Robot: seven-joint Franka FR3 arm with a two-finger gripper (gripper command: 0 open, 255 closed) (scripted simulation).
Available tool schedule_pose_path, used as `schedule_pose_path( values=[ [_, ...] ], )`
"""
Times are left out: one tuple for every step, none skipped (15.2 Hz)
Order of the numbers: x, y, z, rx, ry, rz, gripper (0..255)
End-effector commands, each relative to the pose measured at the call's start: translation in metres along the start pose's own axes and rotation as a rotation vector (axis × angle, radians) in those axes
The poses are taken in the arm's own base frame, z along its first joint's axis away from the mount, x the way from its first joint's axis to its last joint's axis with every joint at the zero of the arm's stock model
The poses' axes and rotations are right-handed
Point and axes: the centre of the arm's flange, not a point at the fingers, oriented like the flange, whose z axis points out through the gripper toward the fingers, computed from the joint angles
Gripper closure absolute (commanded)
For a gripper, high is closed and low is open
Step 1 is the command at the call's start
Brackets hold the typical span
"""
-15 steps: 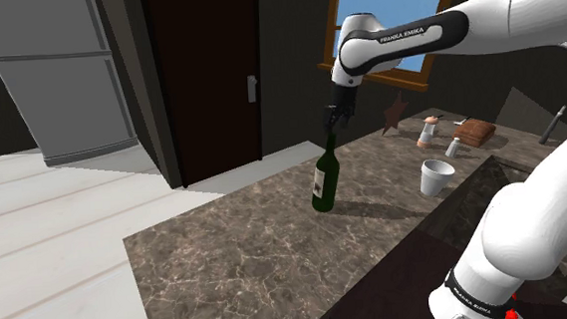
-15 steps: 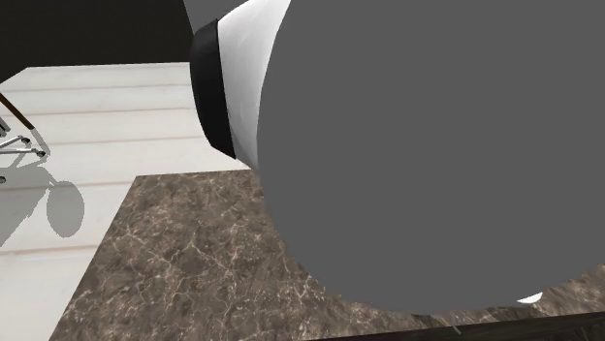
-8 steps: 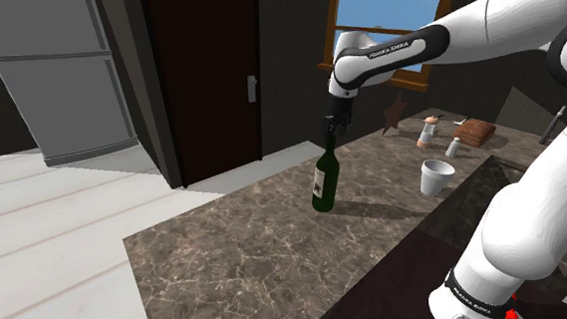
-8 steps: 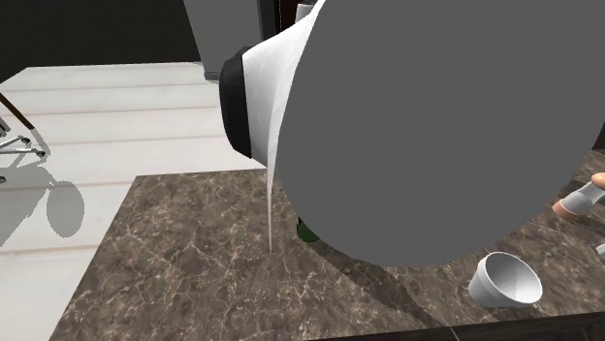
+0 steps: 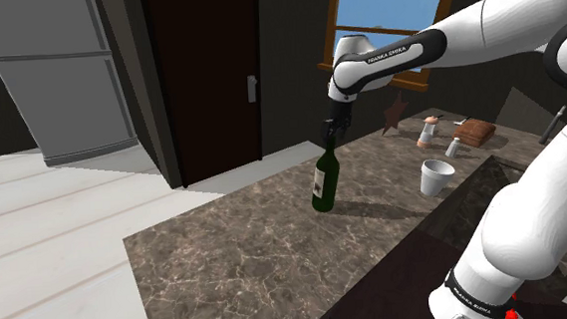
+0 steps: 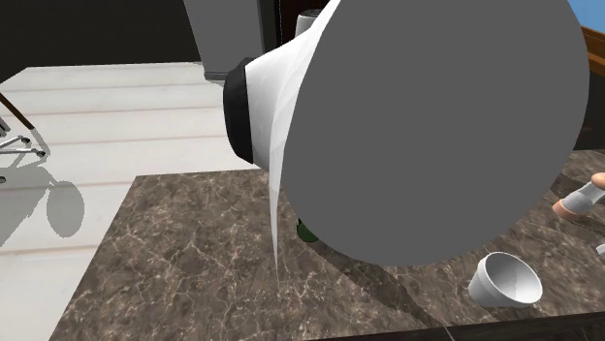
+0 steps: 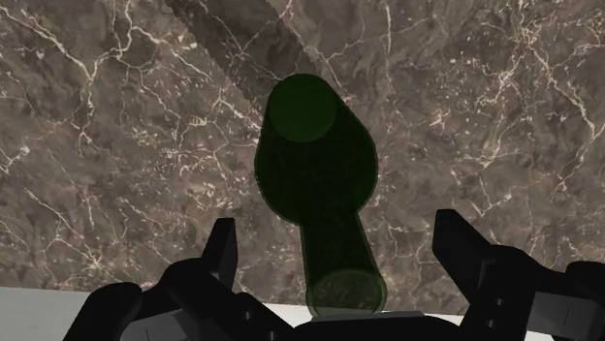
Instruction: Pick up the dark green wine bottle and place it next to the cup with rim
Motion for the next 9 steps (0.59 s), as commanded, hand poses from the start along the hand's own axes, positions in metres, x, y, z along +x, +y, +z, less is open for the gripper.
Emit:
schedule_pose_path(
  values=[
    [0.0000,0.0000,0.0000,0.000,0.000,0.000,0],
    [0.0000,0.0000,0.0000,0.000,0.000,0.000,255],
    [0.0000,0.0000,0.0000,0.000,0.000,0.000,255],
    [0.0000,0.0000,0.0000,0.000,0.000,0.000,255],
    [0.0000,0.0000,0.0000,0.000,0.000,0.000,255],
    [0.0000,0.0000,0.0000,0.000,0.000,0.000,255],
    [0.0000,0.0000,0.0000,0.000,0.000,0.000,255],
    [0.0000,0.0000,0.0000,0.000,0.000,0.000,255],
    [0.0000,0.0000,0.0000,0.000,0.000,0.000,255]
  ],
)
